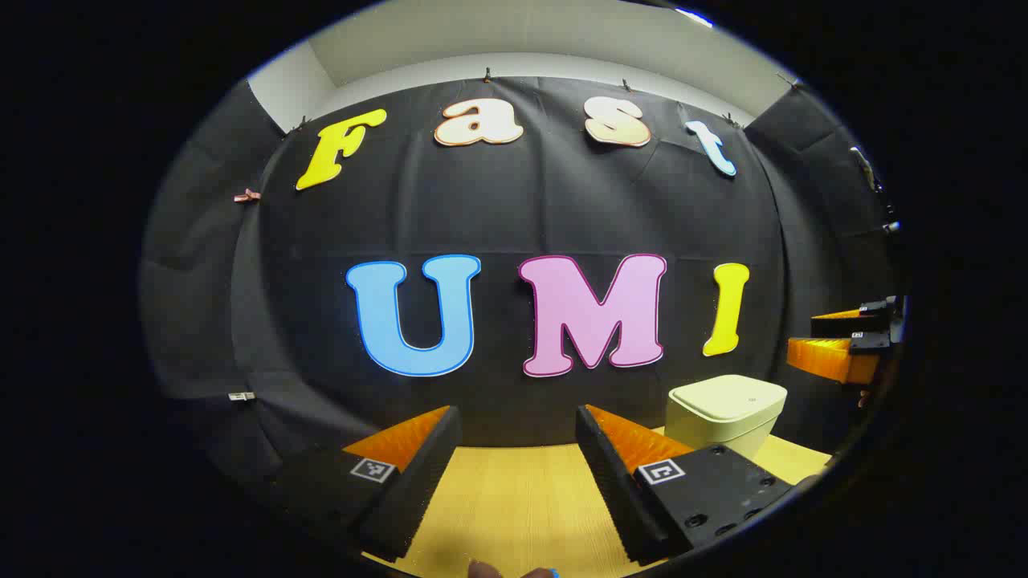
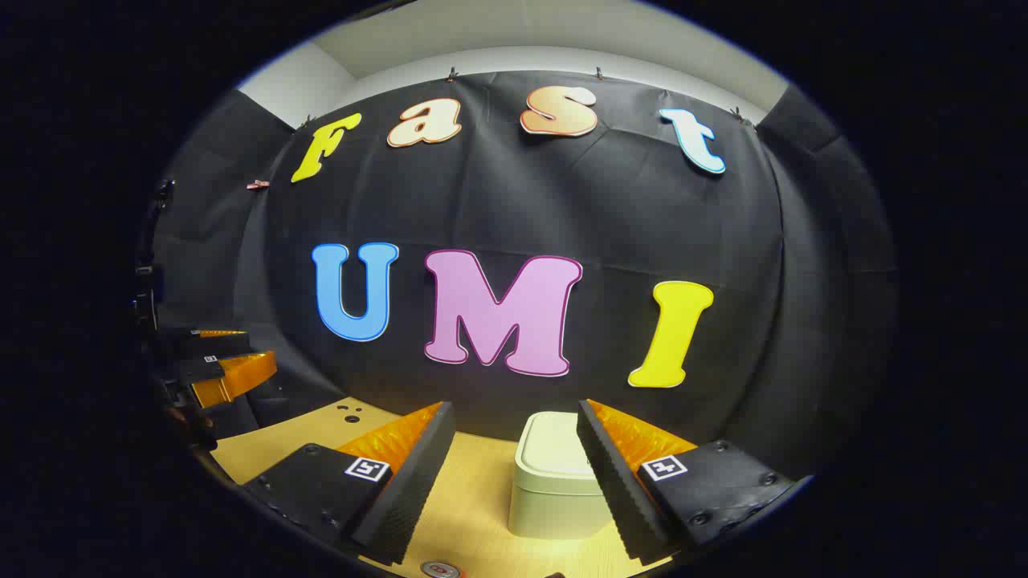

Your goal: Press the lid of the desktop garbage bin to open it, pick up the crumpled paper on the desktop and throw it into the bin, then pick up the pop can on the desktop and drop it into the bin, and finally close the garbage bin lid.

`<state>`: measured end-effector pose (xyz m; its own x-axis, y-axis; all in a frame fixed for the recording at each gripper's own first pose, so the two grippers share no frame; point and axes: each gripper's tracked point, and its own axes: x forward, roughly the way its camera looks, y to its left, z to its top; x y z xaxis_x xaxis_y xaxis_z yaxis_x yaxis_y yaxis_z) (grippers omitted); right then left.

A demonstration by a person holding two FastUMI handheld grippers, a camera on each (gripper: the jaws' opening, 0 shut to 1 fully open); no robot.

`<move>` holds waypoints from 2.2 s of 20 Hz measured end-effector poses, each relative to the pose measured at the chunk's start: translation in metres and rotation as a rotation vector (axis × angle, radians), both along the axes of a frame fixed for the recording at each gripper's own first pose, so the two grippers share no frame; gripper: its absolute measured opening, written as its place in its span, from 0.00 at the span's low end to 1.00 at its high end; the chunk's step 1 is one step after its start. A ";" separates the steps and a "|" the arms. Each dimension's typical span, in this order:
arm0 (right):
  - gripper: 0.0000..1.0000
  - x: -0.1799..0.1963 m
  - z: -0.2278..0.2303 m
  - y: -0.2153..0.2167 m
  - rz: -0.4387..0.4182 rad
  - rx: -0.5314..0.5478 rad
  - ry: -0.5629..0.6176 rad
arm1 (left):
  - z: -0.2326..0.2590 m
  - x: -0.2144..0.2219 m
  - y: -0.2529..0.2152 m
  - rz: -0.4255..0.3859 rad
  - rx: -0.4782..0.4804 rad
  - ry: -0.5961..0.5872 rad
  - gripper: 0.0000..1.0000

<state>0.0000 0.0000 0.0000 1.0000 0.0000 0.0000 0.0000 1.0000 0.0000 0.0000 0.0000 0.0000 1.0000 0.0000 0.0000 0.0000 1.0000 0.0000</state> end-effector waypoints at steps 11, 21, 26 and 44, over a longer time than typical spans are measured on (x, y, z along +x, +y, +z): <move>0.98 0.004 -0.001 0.004 0.008 0.003 0.017 | -0.006 0.002 0.001 -0.006 0.005 0.013 0.94; 0.69 0.008 -0.005 0.000 0.002 0.013 0.033 | -0.006 0.003 0.000 -0.006 0.014 0.014 0.96; 0.07 0.008 -0.006 -0.006 0.001 0.018 0.041 | -0.006 0.004 0.001 -0.004 0.014 0.012 0.94; 0.05 0.084 -0.094 -0.082 -0.021 0.083 0.533 | -0.005 -0.003 -0.002 -0.008 0.026 0.011 0.94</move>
